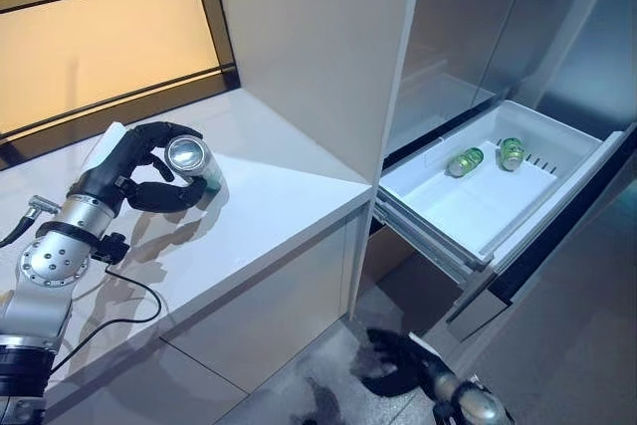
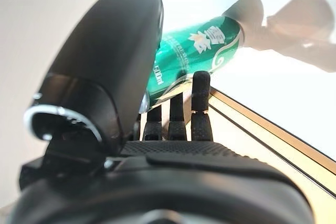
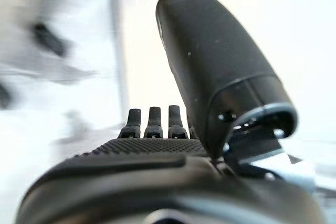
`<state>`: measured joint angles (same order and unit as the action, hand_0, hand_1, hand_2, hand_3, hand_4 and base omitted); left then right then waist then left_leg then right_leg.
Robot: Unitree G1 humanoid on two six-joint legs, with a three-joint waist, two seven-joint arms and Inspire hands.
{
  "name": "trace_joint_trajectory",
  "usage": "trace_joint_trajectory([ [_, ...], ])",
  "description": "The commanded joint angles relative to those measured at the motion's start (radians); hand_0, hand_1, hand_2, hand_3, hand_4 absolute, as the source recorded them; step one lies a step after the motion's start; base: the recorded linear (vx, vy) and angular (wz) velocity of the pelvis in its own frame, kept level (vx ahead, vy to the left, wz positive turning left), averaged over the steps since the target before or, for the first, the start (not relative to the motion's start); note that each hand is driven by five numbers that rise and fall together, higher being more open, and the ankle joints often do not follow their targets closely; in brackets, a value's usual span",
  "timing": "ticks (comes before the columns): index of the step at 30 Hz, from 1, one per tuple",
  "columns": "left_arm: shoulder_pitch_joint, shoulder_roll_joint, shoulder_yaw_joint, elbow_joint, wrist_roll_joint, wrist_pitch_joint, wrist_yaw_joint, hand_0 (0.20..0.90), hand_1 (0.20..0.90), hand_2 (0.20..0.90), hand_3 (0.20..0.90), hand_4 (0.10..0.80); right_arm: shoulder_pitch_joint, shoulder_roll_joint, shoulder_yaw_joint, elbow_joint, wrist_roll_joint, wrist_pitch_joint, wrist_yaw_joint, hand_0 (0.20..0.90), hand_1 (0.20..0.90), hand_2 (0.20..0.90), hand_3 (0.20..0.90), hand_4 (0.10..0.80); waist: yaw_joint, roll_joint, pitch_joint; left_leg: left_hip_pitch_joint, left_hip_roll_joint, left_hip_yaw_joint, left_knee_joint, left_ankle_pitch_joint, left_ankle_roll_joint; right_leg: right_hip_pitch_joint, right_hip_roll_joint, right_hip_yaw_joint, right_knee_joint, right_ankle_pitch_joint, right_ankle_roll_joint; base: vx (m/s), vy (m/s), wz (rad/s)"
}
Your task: Put drinks into fridge and close the fridge
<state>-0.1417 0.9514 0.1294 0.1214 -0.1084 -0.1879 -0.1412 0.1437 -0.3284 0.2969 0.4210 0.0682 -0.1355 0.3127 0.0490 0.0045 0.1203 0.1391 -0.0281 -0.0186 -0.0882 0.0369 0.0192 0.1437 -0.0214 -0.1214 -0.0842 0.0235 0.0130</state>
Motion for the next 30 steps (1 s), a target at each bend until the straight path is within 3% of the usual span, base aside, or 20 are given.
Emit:
trace_joint_trajectory([
  [1,-0.092,-0.003,0.075,-0.066,-0.112,-0.16,0.052,0.3,0.3,0.3,0.2,0.1,-0.069,-0.086,-0.02,-0.214,0.068,-0.057,0.087,0.9,0.9,0.9,0.9,0.8,-0.042,0.028,-0.024,0.028,-0.033,0.041,0.005,-0.096,0.015,-0.028,0.0,0.005,0.104,-0.106,0.07,-0.023,-0.003,-0.13],
  [5,-0.044,-0.041,0.073,-0.102,-0.112,-0.225,0.066,0.3,0.3,0.3,0.2,0.1,-0.124,-0.147,-0.079,-0.398,0.205,-0.018,0.184,0.9,0.9,0.9,0.9,0.8,-0.044,0.03,-0.027,0.026,-0.031,0.044,0.005,-0.089,0.016,-0.032,0.004,0.018,0.103,-0.1,0.065,-0.03,0.001,-0.11],
  [9,-0.025,-0.064,0.067,-0.13,-0.115,-0.251,0.079,0.3,0.3,0.3,0.2,0.1,-0.188,-0.177,-0.108,-0.509,0.305,0.003,0.184,0.9,0.9,0.9,0.9,0.8,-0.037,0.032,-0.033,0.021,-0.032,0.042,0.006,-0.086,0.019,-0.033,0.005,0.024,0.099,-0.097,0.061,-0.008,0.001,0.0],
  [14,-0.014,-0.079,0.07,-0.161,-0.12,-0.262,0.072,0.3,0.3,0.3,0.2,0.1,-0.256,-0.204,-0.144,-0.626,0.378,-0.042,0.169,0.9,0.9,0.9,0.9,0.8,-0.028,0.033,-0.043,0.014,-0.035,0.039,0.008,-0.084,0.023,-0.033,0.005,0.03,0.093,-0.095,0.057,-0.014,0.0,-0.04],
  [23,-0.072,-0.07,0.066,-0.23,-0.265,-0.243,-0.007,0.3,0.3,0.3,0.2,0.1,-0.388,-0.233,-0.177,-0.773,0.394,-0.108,0.088,0.9,0.9,0.9,0.9,0.8,-0.017,0.032,-0.06,0.001,-0.036,0.038,0.012,-0.076,0.022,-0.039,0.007,0.029,0.086,-0.083,0.05,-0.018,-0.005,0.0],
  [30,-0.118,-0.093,0.034,-0.32,-0.328,-0.222,-0.042,0.3,0.3,0.3,0.2,0.1,-0.458,-0.235,-0.161,-0.785,0.338,-0.094,-0.025,0.9,0.9,0.9,0.9,0.8,-0.011,0.029,-0.066,0.003,-0.037,0.034,0.014,-0.076,0.021,-0.037,0.01,0.027,0.086,-0.082,0.046,-0.005,-0.003,0.0],
])
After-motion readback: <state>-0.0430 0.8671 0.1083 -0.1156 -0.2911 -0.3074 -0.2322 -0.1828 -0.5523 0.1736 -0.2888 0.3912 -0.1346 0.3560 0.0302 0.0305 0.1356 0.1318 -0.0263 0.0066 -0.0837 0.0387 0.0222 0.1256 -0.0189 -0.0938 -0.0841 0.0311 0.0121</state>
